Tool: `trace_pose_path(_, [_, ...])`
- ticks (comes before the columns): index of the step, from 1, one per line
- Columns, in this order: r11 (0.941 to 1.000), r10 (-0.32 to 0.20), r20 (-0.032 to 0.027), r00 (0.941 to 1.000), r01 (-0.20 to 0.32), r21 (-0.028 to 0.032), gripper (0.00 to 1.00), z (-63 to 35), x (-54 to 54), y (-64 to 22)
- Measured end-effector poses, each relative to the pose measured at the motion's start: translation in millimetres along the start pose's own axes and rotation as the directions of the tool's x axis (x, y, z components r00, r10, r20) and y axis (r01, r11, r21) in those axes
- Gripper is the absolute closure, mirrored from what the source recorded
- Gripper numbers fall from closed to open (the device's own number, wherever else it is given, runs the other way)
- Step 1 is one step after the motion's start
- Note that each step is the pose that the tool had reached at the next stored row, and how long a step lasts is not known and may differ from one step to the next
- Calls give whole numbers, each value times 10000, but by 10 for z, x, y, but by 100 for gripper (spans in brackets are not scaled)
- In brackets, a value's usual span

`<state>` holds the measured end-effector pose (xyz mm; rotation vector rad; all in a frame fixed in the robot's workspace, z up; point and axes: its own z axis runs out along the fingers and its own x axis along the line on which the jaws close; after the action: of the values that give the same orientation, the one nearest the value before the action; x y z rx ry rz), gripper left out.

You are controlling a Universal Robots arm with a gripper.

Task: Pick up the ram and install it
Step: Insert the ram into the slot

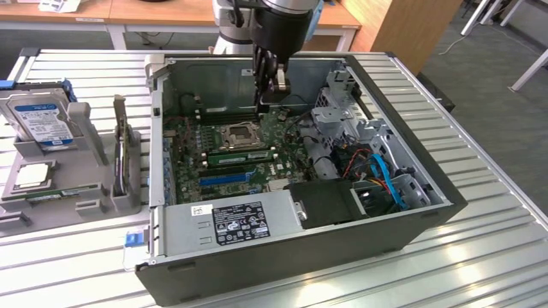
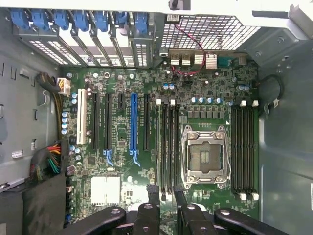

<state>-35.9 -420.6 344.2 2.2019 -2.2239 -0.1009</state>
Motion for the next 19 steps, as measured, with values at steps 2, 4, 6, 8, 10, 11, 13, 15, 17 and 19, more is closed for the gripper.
trace_pose_path(2, [10000, -5, -2, 10000, 5, 31, 75, -3, 0, 1])
trace_pose_path(4, [10000, -13, -2, 10000, 13, 95, 75, -6, 0, 3])
trace_pose_path(6, [9999, -23, 0, 10000, 23, 150, 75, -7, 0, 4])
trace_pose_path(8, [9999, -28, 0, 10000, 28, 164, 75, -7, 0, 4])
trace_pose_path(10, [9999, -26, -1, 10000, 26, 169, 75, -8, 0, 5])
trace_pose_path(11, [9999, -26, -1, 10000, 26, 169, 75, -8, 0, 5])
trace_pose_path(13, [9999, -27, -1, 10000, 27, 169, 75, -8, 0, 5])
trace_pose_path(15, [9999, -26, -1, 10000, 26, 169, 75, -8, 0, 5])
trace_pose_path(17, [9999, -26, -1, 10000, 26, 169, 75, -8, 0, 5])
trace_pose_path(19, [9999, -26, -1, 10000, 26, 169, 75, -8, 0, 5])
